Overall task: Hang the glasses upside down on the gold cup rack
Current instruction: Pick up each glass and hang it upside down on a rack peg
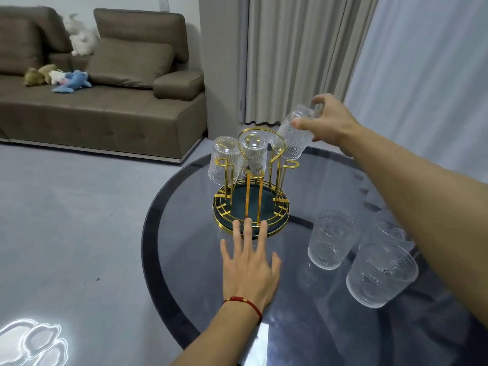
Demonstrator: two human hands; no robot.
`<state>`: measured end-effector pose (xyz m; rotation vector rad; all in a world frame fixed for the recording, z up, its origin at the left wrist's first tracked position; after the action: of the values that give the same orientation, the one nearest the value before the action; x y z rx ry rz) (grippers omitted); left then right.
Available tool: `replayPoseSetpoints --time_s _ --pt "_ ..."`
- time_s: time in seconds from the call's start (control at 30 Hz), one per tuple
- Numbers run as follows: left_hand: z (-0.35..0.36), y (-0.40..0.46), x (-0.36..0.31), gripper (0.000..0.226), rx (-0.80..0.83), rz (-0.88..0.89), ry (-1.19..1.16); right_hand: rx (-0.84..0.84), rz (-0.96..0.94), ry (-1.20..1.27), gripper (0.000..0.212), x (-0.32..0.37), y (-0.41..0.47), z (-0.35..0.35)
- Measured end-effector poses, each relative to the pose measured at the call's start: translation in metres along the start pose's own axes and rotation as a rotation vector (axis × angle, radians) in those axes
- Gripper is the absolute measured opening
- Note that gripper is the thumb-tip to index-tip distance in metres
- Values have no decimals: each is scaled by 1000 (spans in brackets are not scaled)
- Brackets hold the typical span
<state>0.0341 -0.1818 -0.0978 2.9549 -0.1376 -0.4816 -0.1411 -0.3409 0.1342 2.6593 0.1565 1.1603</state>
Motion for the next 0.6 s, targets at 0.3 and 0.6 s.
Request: replayPoseSetpoints --time_s 0.3,0.6 --pt "0 -2 -2 68 -17 8 -1 310 -33 -158 89 -3 20 33" --pt "0 -3 -4 68 -32 12 -1 457 -16 -149 89 -14 20 61"
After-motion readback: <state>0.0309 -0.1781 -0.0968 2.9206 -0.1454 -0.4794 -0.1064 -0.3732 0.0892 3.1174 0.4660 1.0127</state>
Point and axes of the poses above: each hand's wrist, its own y-axis towards the middle knuckle, its own z-axis out of the palm, x = y × z, the point moved 6 cm from there along y, towards the middle knuckle, and after that the axes turned 2 degrees about x, right-handed, at the moved point
